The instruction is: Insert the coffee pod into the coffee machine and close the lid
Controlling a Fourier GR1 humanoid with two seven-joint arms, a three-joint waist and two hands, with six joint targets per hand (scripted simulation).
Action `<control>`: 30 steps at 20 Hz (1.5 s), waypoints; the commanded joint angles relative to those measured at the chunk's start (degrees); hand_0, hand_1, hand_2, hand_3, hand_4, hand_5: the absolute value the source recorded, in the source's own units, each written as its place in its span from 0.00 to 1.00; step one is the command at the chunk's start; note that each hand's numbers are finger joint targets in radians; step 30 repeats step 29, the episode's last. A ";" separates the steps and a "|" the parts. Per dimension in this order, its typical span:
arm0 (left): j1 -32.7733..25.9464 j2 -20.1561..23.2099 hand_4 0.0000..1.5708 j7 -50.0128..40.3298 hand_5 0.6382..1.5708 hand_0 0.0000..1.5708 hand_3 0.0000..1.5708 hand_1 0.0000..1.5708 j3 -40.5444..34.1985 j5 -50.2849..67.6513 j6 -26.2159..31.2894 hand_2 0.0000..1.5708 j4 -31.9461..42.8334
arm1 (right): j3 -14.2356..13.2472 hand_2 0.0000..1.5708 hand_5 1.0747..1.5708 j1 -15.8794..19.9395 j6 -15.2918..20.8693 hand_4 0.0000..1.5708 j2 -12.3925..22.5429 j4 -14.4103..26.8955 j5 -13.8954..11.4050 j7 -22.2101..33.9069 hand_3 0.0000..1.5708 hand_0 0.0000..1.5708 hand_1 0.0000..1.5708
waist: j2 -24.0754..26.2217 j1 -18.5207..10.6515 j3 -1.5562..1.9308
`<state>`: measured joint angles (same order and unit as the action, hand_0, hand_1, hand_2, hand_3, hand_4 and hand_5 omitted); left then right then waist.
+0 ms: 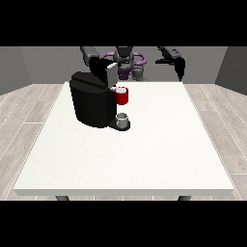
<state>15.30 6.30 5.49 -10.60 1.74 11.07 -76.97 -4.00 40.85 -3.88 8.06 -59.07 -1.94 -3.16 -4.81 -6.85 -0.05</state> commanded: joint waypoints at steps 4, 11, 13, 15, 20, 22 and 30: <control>-0.25 0.02 0.11 1.11 1.00 0.00 0.00 0.00 1.05 -1.46 -1.84 0.00 -0.15 | 2.39 0.00 1.00 2.52 -0.52 0.00 -0.83 1.69 -2.90 -0.51 0.00 0.00 0.00 | 0.05 -0.52 0.04; 3.73 0.07 0.10 -2.33 1.00 0.00 0.00 0.00 1.20 0.38 -1.82 0.00 1.08 | 4.38 0.00 1.00 6.92 3.32 0.09 -3.36 2.74 -7.14 1.07 0.00 0.00 0.00 | -0.11 -0.67 0.04; -0.48 1.29 0.00 0.96 1.00 0.00 0.00 0.00 1.17 1.29 1.42 0.00 0.57 | 4.21 0.00 1.00 5.49 3.27 0.09 -4.34 2.94 -6.82 0.17 0.00 0.00 0.00 | 1.01 -1.89 0.04; -0.96 0.07 0.08 2.78 1.00 0.00 0.00 0.00 3.17 -0.04 0.83 0.00 -1.90 | 1.99 0.00 1.00 6.58 2.78 0.05 -2.07 4.56 -6.46 -2.24 0.00 0.00 0.00 | -0.31 -2.81 0.05; -0.34 2.36 0.11 5.10 1.00 0.00 0.00 0.00 0.05 1.38 1.19 0.00 0.88 | 3.90 0.00 1.00 5.13 -0.59 0.08 -5.42 0.21 -4.36 -3.33 0.00 0.00 0.00 | 1.90 0.18 0.04; -5.09 -2.84 0.13 5.58 1.00 0.00 0.00 0.00 3.38 -0.54 -1.68 0.00 -0.07 | 6.74 0.00 1.00 -0.52 -0.80 0.16 -7.93 -1.66 -3.81 -4.56 0.00 0.00 0.00 | 6.97 1.45 0.05; -6.01 -1.64 0.12 6.69 1.00 0.00 0.00 0.00 1.34 -0.33 -2.60 0.00 3.35 | 14.16 0.00 1.00 -17.70 5.20 0.10 -8.03 -7.79 5.97 -9.94 0.00 0.00 0.00 | 9.57 5.38 0.06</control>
